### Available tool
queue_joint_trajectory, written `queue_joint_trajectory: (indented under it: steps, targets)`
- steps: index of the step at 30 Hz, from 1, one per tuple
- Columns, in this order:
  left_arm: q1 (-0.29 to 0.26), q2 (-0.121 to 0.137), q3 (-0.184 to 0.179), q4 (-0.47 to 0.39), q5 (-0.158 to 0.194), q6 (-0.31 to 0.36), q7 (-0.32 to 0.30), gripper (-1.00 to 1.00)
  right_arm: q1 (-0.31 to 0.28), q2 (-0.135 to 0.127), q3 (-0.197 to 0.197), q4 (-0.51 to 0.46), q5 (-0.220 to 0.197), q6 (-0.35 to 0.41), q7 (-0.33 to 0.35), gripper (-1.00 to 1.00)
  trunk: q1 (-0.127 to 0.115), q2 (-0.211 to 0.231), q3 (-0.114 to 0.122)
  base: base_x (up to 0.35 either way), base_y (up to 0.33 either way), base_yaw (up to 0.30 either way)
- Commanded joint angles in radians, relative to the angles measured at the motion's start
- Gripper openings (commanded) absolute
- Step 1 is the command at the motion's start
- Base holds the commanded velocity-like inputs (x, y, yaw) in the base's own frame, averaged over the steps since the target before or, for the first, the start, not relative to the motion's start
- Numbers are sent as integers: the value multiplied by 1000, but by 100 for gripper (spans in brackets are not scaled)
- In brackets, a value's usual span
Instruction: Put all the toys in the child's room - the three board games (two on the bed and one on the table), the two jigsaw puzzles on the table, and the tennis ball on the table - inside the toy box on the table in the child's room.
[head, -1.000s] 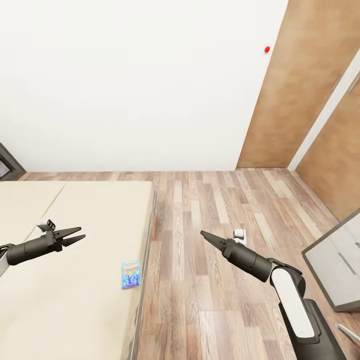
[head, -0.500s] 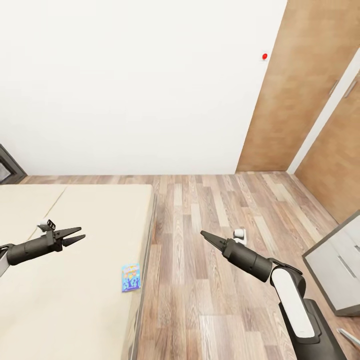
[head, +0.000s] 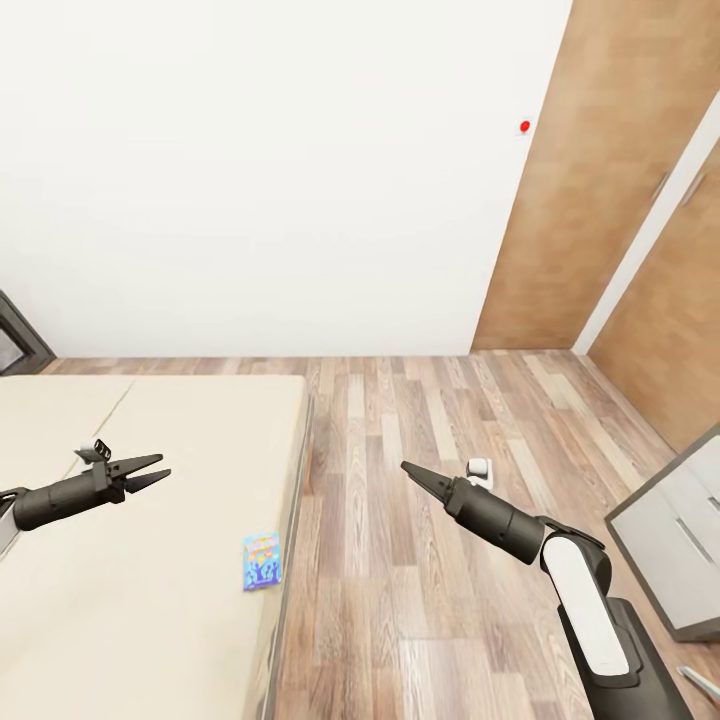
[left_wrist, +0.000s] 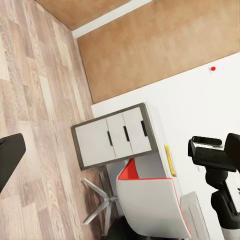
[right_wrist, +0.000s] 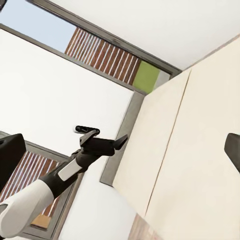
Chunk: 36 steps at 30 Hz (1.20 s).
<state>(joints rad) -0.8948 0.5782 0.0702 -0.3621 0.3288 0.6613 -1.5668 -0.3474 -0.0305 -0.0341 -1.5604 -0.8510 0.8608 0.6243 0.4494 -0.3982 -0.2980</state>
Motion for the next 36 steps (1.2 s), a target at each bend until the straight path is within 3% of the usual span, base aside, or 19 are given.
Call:
queue_joint_trajectory:
  steps: [1,36]
  targets:
    - [-1,0,0,0,-1,11,-4,100,-1,0,-1,0,-1,6,2,100,1,-2,0,0,0,0]
    - [-1,-1,0,0,-2,11,-4,100,-1,5,-1,0,1,5,1,100,1,-2,55,0,0,0]
